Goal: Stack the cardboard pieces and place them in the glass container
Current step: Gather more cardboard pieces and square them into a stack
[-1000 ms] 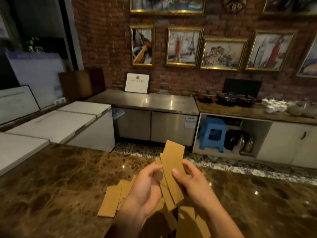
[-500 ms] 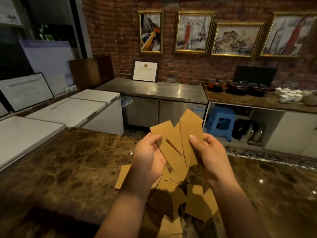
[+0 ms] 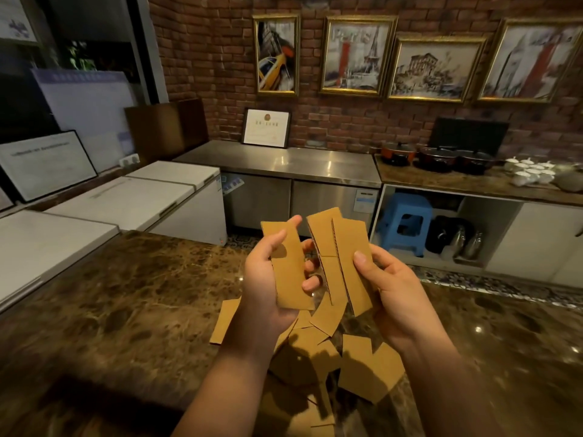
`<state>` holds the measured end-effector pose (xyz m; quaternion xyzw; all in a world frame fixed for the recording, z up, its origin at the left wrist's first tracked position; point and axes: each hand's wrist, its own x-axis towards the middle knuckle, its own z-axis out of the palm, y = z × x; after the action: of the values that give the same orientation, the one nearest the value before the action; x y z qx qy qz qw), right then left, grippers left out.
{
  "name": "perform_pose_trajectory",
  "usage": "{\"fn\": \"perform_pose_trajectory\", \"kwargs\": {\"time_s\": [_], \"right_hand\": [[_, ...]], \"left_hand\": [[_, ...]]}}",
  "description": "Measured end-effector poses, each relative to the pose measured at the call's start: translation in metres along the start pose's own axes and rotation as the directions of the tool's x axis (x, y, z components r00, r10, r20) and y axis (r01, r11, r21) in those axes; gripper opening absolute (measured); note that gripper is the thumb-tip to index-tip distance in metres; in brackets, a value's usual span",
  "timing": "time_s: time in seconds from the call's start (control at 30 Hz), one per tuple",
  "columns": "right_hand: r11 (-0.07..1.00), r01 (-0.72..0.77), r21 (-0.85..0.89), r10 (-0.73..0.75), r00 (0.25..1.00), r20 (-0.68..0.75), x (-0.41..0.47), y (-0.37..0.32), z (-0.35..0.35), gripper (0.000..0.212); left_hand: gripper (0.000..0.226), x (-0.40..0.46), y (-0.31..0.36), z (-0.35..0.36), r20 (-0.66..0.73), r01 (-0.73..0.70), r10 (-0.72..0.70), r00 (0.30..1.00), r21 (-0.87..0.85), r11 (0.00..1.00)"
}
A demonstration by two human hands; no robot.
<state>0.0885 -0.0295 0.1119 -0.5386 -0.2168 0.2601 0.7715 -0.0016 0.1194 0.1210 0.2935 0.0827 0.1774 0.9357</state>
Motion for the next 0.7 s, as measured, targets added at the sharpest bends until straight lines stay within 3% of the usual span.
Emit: {"fn": "perform_pose_trajectory", "kwargs": {"time_s": [0.17,0.23,0.37,0.43,0.57,0.7], "right_hand": [[0.999,-0.032,0.042,0.032,0.999,0.000,-0.005,0.003,-0.003,0.036],[0.997,-0.051,0.065,0.050,0.999,0.007,-0.006,0.003,-0.003,0.035],[0.994,-0.079,0.071,0.080,0.997,-0.021,-0.006,0.004,-0.004,0.035],[0.995,-0.092,0.024,0.093,0.995,-0.045,-0.007,0.006,-0.004,0.033],[0.991,-0.074,-0.110,0.066,0.995,-0.070,-0.009,0.012,0.000,0.026],[0.986,-0.044,-0.159,0.029,0.995,-0.095,-0.011,0.011,0.003,0.026]], "left_hand": [[0.070,0.000,-0.002,-0.006,0.133,0.058,-0.051,0.990,-0.052,0.997],[0.061,0.002,-0.003,-0.008,0.058,0.013,-0.012,0.998,-0.022,1.000],[0.034,0.005,-0.006,-0.011,-0.106,-0.069,0.106,0.989,0.301,0.951],[0.028,0.003,-0.009,-0.014,-0.153,-0.100,0.156,0.976,0.323,0.941],[0.043,0.001,-0.014,-0.008,-0.208,0.014,0.034,0.977,0.225,0.974],[0.044,0.006,-0.017,-0.008,-0.159,-0.095,0.158,0.975,0.346,0.933]]}}
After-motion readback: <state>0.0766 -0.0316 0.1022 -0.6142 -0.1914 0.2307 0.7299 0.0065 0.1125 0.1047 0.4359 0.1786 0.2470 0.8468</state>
